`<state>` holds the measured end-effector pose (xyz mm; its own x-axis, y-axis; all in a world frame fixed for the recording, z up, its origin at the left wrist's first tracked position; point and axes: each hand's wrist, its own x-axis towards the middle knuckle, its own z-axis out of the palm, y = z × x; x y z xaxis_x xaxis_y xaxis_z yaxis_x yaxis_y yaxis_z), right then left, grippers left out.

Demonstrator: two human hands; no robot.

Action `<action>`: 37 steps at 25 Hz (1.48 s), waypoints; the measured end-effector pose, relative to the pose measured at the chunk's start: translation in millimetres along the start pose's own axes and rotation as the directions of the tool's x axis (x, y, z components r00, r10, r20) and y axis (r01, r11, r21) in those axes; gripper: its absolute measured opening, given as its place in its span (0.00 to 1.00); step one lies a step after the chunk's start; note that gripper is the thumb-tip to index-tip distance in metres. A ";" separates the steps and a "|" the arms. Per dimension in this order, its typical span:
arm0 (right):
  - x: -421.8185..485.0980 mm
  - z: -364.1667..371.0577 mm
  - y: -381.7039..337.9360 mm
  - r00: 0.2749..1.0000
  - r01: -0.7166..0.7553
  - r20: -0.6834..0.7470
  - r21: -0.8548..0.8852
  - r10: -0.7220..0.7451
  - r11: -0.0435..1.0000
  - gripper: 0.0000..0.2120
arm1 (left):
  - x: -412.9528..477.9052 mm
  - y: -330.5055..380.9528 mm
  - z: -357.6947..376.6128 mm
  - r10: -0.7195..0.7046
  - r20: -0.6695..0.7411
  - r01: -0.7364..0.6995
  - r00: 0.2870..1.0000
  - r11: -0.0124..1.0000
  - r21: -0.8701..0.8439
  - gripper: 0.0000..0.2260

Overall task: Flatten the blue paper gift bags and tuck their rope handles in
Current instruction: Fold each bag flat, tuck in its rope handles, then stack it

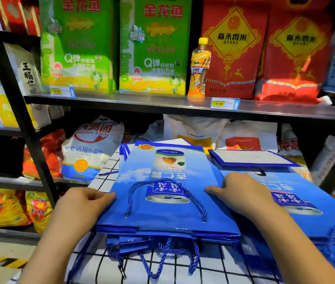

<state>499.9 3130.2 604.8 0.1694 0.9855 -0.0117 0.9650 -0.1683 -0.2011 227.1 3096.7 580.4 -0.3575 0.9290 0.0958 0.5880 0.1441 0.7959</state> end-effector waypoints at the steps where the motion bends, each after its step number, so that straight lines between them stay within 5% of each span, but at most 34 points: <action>1: 0.4 1.0 -1.7 1.000 0.002 -0.001 0.021 -0.002 1.000 0.22 | -0.3 -0.5 1.0 0.008 0.003 -0.008 1.000 0.999 -0.033 0.10; 9: 5.7 -35.8 41.8 0.968 0.141 -0.243 0.309 -0.065 0.940 0.23 | -29.2 67.8 -0.7 0.270 -0.208 -0.305 0.940 0.939 -0.158 0.06; 16: 5.1 -99.2 168.1 0.921 0.003 -0.369 0.322 0.123 0.947 0.20 | -45.9 136.7 106.5 0.453 0.098 -0.431 0.886 0.883 -0.187 0.15; 22: 6.7 -50.2 239.9 0.967 -0.147 -0.170 0.226 0.188 0.963 0.21 | -73.8 135.4 171.0 0.416 0.385 -0.500 0.824 0.854 0.147 0.16; 28: 18.0 -42.4 235.0 0.977 -0.199 -0.083 -0.017 0.197 0.980 0.17 | -63.2 115.7 153.1 0.572 0.335 -0.662 0.749 0.636 0.395 0.17; 30: 17.3 -45.1 218.5 0.986 -0.128 -0.115 -0.090 0.117 0.988 0.15 | -59.2 103.4 147.6 0.445 0.474 -0.646 0.760 0.597 0.475 0.24; 32: 14.0 -41.4 188.5 0.998 0.007 -0.065 -0.016 -0.008 1.000 0.27 | -56.6 93.9 141.6 0.379 0.520 -0.637 0.765 0.562 0.527 0.27; 35: 6.7 -27.2 141.4 0.967 0.180 0.159 0.123 -0.198 0.976 0.39 | -58.2 84.6 127.8 0.418 0.506 -0.652 0.755 0.565 0.506 0.27; 37: 8.8 -11.6 129.0 0.926 0.251 0.287 0.010 -0.243 0.968 0.37 | -58.3 80.2 117.8 0.438 0.487 -0.651 0.756 0.582 0.487 0.26</action>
<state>628.3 3116.9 590.2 -0.1353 0.9605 -0.2432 0.9746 0.0849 -0.2070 380.6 3094.2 568.2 0.3408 0.9312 0.1297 0.9284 -0.3551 0.1098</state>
